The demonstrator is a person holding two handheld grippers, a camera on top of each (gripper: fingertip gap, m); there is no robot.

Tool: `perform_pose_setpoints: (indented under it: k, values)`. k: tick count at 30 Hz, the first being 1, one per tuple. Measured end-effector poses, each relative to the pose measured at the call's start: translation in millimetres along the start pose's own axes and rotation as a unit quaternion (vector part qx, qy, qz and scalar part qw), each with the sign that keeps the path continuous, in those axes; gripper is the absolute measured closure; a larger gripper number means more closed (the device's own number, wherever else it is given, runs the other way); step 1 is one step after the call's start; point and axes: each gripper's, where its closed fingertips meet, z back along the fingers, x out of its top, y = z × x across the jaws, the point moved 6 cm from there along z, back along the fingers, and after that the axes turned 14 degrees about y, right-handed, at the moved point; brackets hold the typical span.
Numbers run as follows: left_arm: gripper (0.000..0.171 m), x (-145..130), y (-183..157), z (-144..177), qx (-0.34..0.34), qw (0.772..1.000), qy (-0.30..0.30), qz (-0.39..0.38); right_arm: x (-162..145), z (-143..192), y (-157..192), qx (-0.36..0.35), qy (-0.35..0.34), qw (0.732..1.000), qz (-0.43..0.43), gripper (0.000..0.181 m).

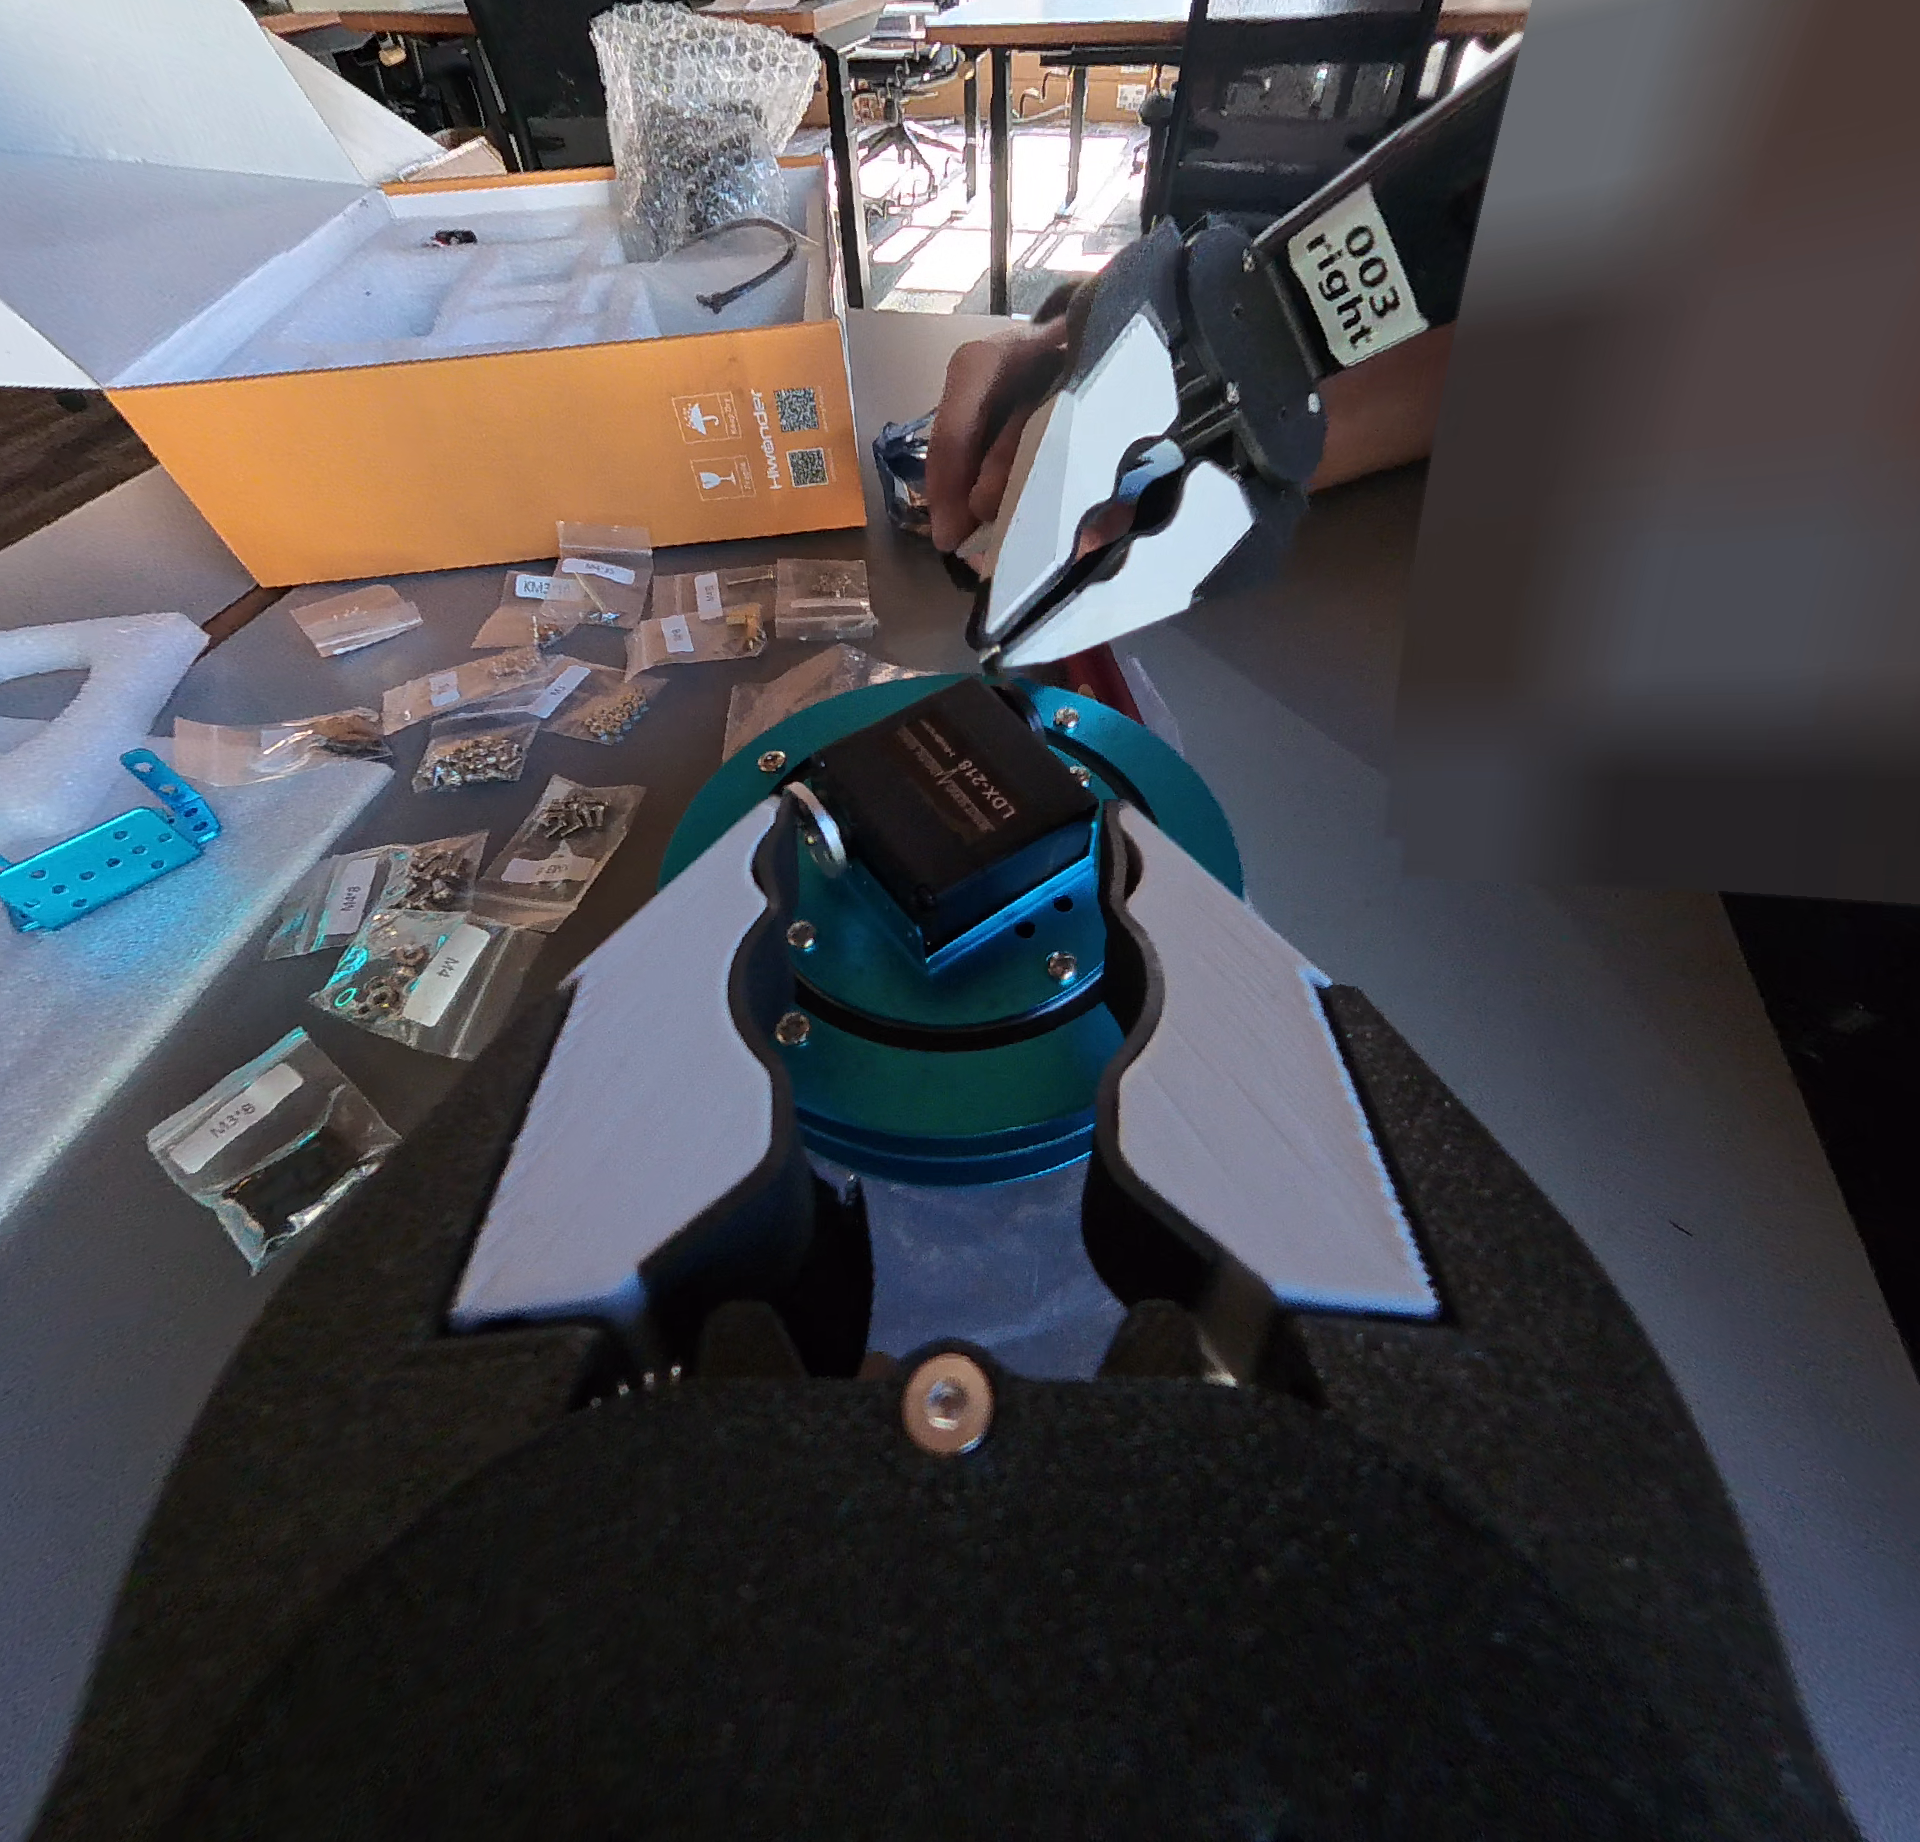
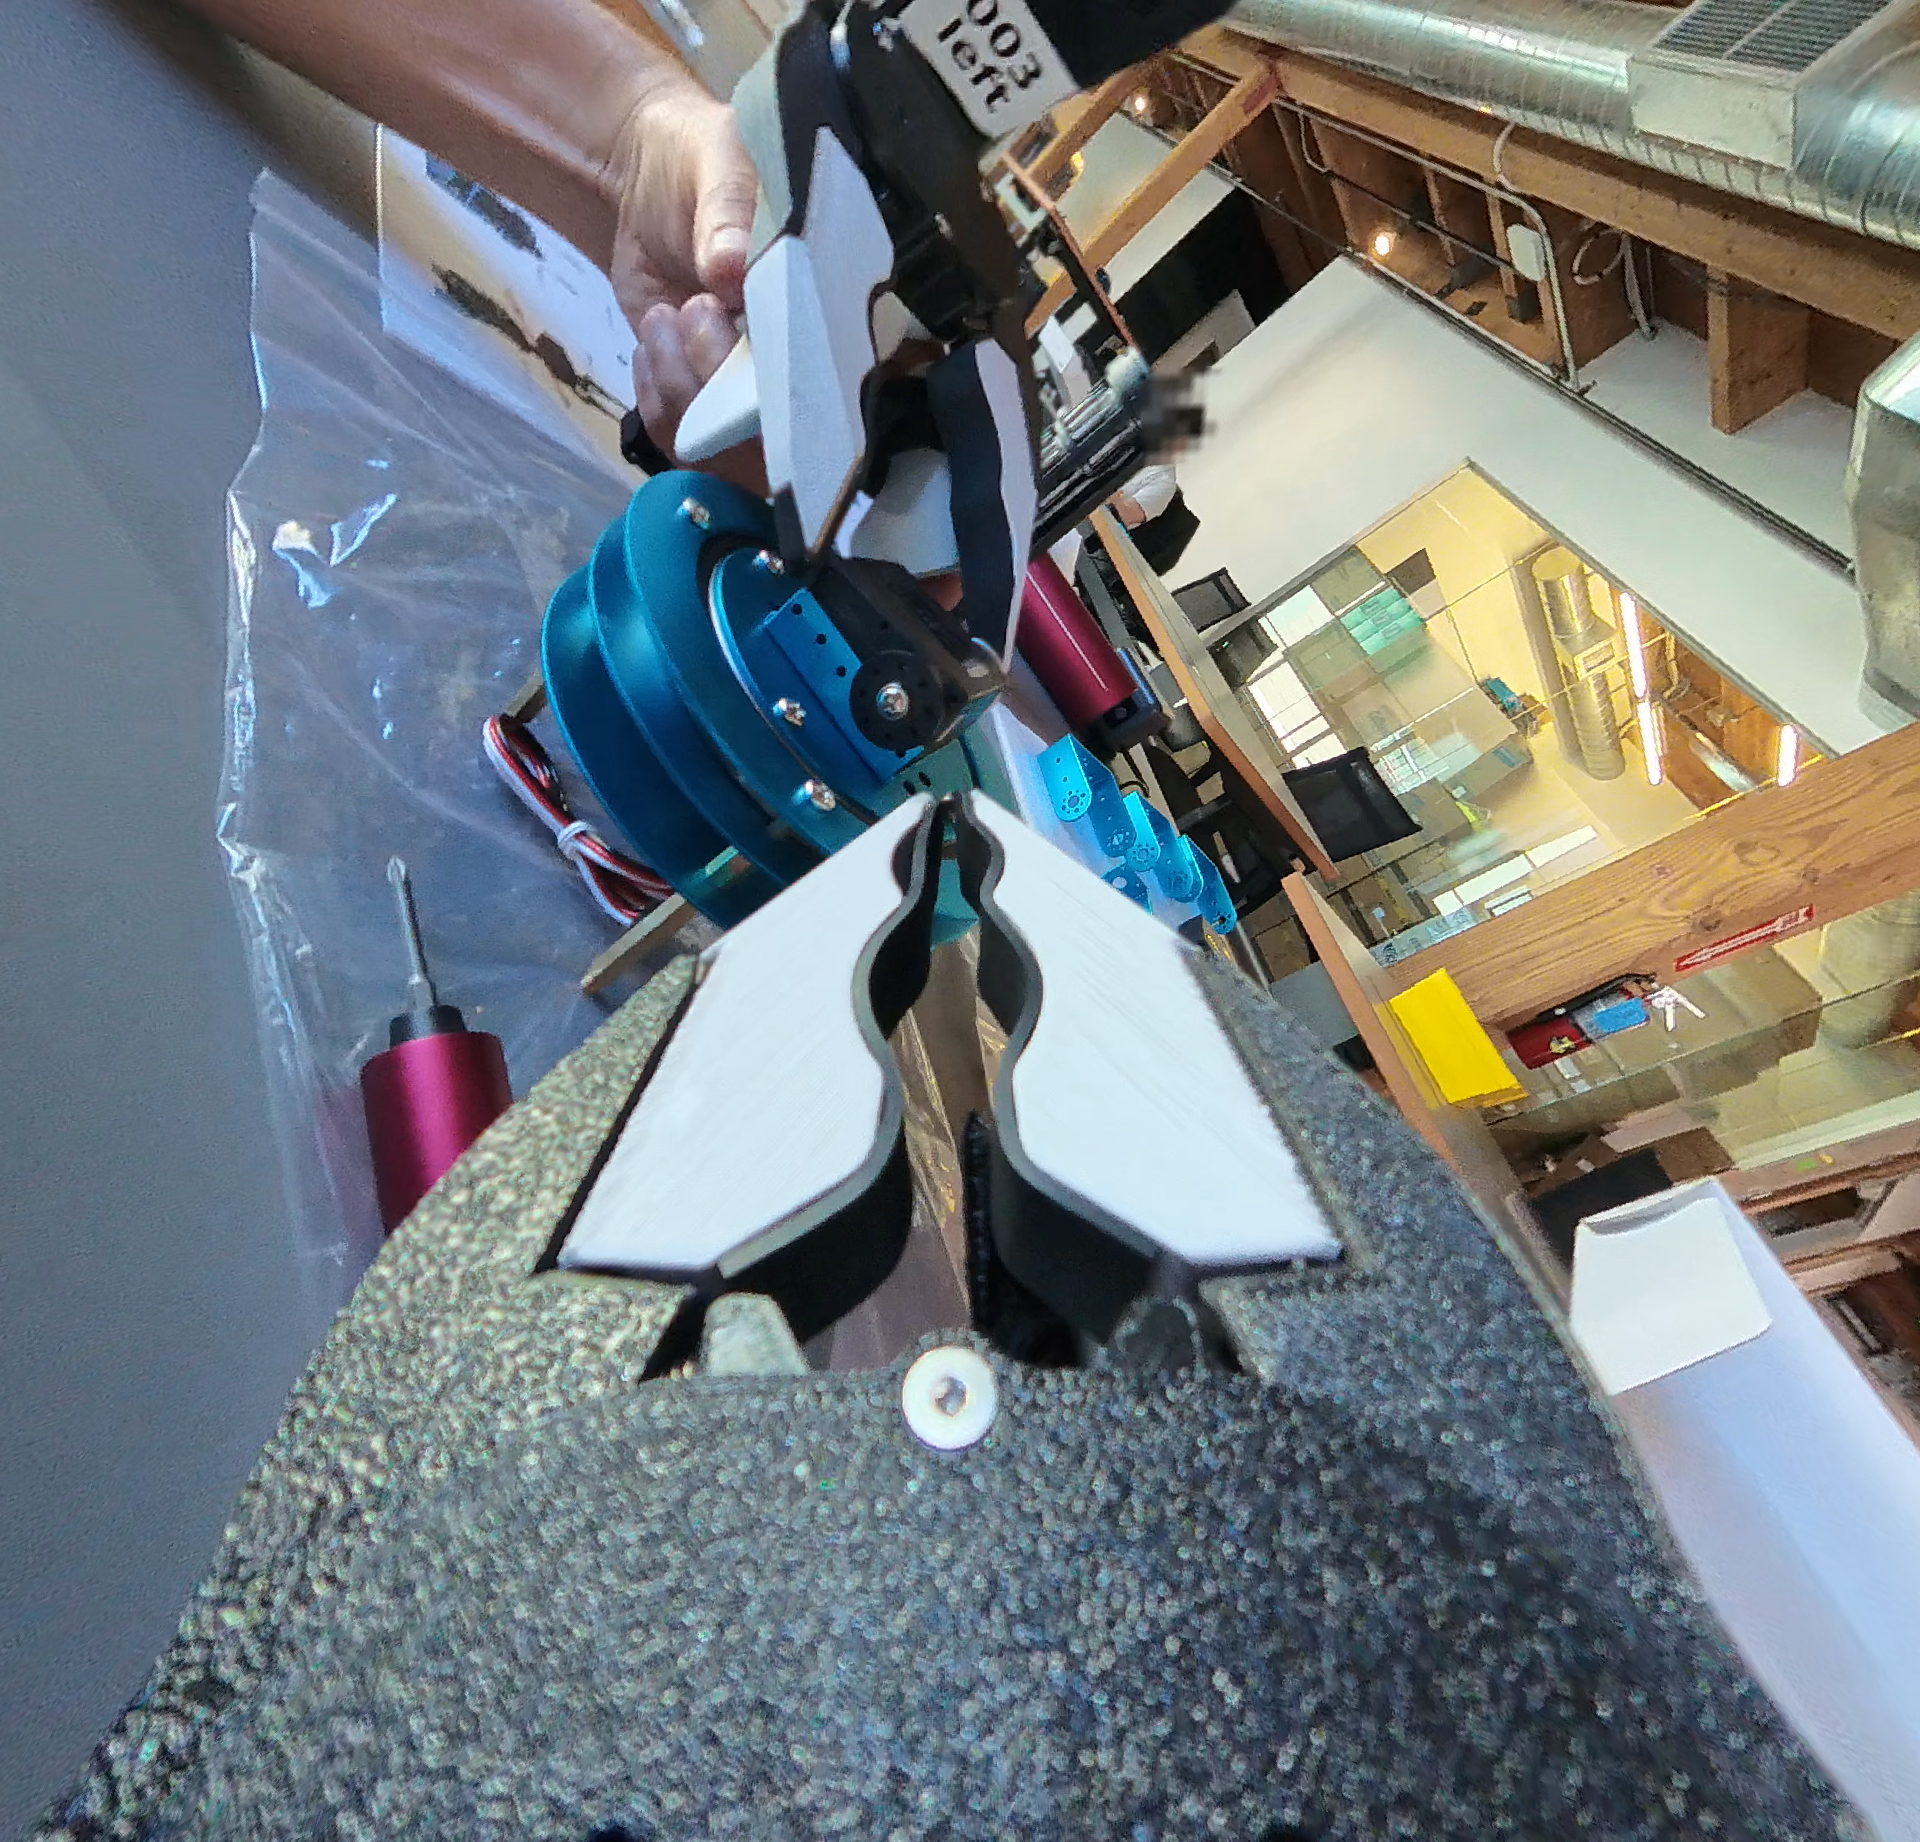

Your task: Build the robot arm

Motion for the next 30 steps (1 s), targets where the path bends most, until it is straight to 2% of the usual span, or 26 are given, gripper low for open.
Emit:
perform_pose_setpoints:
  k: [5, 6, 9, 12, 14, 17, 20, 22, 24, 27, 30]
  values:
    - [0.113, 6.5, -1.6, 11.6, -0.030, 0.998, -0.048, 0.001, 2.6, 2.4, 1.3, -0.015, -0.007, 1.000, -0.020, 0.180]
    - [0.108, 8.0, -0.7, 14.1, -0.044, 0.997, -0.058, 0.004, 2.4, 3.3, 1.0, -0.020, -0.007, 0.999, -0.024, 0.180]
    - [0.097, 15.5, 6.3, 19.2, -0.076, 0.996, -0.043, 0.008, 1.8, 6.7, -1.5, -0.033, -0.009, 0.999, -0.033, 0.181]
    - [0.099, 27.4, 9.0, 20.1, -0.063, 0.995, 0.054, -0.059, 1.8, 8.2, -2.2, -0.033, -0.011, 0.999, -0.039, 0.180]
    - [0.101, 33.4, 6.6, 14.2, -0.065, 0.981, 0.154, -0.100, 2.0, 7.7, -1.1, -0.034, -0.009, 0.999, -0.033, 0.181]
    - [0.102, 36.8, 0.5, -0.7, -0.056, 0.935, 0.306, -0.171, 2.0, 6.5, 1.3, -0.033, -0.004, 0.999, -0.024, 0.181]
    - [0.107, 40.4, -4.4, -13.8, -0.048, 0.884, 0.403, -0.230, 1.3, 6.2, 0.3, -0.032, -0.002, 0.999, -0.030, 0.180]
    - [0.114, 41.4, -4.8, -19.3, -0.042, 0.857, 0.442, -0.261, 0.7, 6.6, -1.0, -0.030, -0.003, 0.999, -0.037, 0.180]
    - [0.119, 42.6, -4.3, -22.9, -0.039, 0.840, 0.462, -0.280, 0.2, 6.6, -1.5, -0.028, -0.002, 0.999, -0.042, 0.180]
    - [0.122, 44.3, -3.6, -24.9, -0.047, 0.826, 0.478, -0.294, 0.3, 6.4, -0.7, -0.025, -0.002, 0.999, -0.040, 0.180]
    - [0.123, 45.5, -2.3, -25.1, -0.063, 0.823, 0.483, -0.293, 0.5, 6.4, 0.1, -0.024, -0.002, 0.999, -0.038, 0.180]
